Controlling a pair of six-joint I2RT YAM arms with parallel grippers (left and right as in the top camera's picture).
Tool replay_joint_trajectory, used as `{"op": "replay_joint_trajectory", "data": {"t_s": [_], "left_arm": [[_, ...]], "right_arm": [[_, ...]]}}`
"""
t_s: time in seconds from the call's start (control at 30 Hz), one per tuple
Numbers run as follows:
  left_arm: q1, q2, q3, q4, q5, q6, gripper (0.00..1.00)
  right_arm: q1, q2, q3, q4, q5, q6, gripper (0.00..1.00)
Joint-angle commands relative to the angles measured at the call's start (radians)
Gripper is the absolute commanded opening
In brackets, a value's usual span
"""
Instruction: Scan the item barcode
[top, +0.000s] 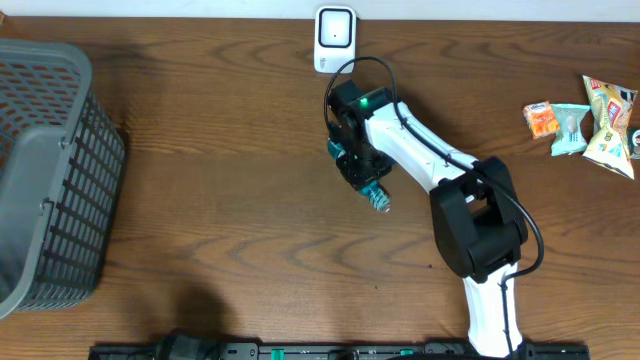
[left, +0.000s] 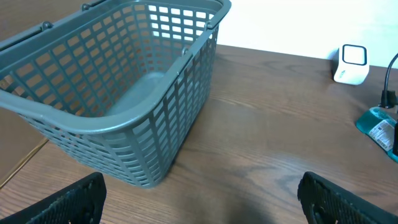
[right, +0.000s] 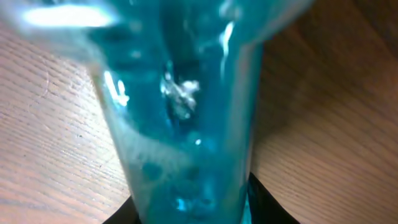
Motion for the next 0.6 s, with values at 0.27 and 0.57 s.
{"op": "replay_joint_trajectory", "data": {"t_s": [0.27,0.57], "left_arm": [[0.0,0.005,0.002,-0.078,-0.006,0.017,0.98],[0.0,0.005,0.002,-0.078,-0.006,0.017,0.98]], "right_arm": [[0.001,0.109,-0.216,0.053,-0.002,-0.029,0.37],[0.002,0.109,-0.345,0.103,-0.003,-0.08,0.55]]}}
